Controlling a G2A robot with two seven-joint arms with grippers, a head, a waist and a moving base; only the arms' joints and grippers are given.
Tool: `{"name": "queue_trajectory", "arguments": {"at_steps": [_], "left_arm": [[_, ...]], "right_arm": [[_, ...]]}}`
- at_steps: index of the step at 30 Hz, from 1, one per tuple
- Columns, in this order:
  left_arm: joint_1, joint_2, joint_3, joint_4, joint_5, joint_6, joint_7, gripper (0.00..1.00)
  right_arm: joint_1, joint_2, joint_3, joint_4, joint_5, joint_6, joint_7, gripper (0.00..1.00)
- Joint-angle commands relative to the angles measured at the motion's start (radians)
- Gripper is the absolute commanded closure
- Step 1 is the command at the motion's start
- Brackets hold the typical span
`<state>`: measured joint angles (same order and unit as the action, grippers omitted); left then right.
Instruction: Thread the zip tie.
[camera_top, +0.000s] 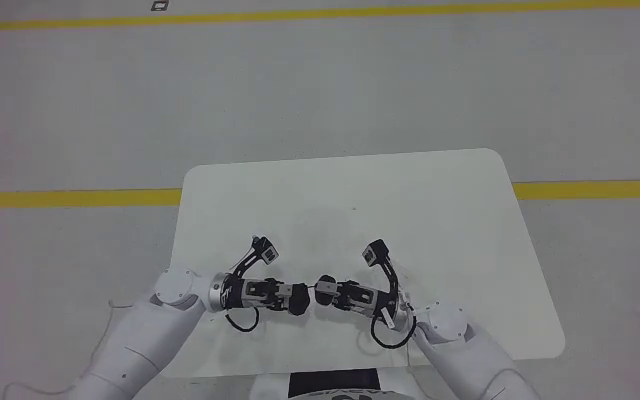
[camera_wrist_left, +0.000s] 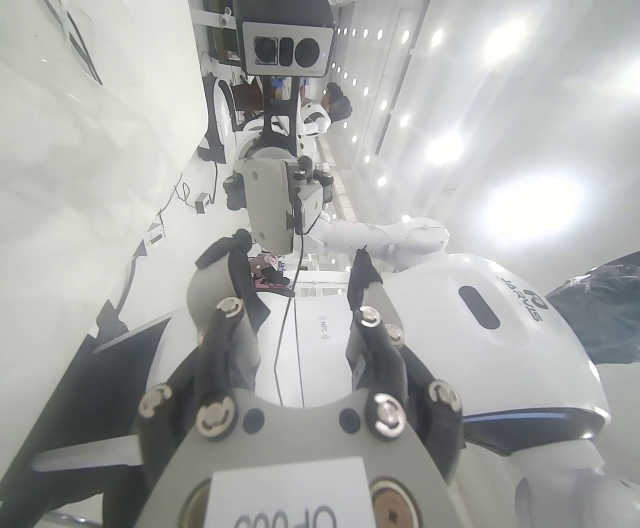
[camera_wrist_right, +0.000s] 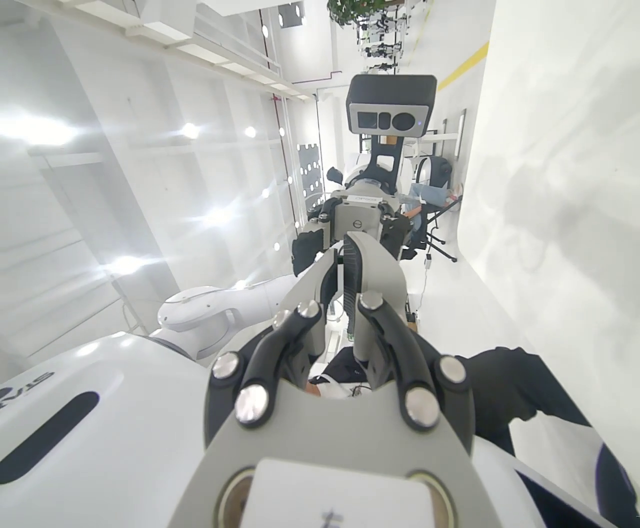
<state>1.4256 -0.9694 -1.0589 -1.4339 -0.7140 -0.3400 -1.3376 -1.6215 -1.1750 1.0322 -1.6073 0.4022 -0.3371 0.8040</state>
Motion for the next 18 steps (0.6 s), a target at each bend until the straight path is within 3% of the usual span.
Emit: {"name": "queue_trajectory", "arguments": {"at_steps": [1, 18], "left_arm": [[0.000, 0.000, 0.003, 0.001, -0.001, 0.000, 0.001, 0.61], [0.018, 0.004, -0.016, -0.035, 0.067, 0.000, 0.068, 0.73]], "right_arm": [[0.000, -0.001, -0.002, 0.005, 0.012, -0.003, -0.011, 1.00], [0.002, 0.004, -0.013, -0.001, -0.037, 0.015, -0.059, 1.00]]}}
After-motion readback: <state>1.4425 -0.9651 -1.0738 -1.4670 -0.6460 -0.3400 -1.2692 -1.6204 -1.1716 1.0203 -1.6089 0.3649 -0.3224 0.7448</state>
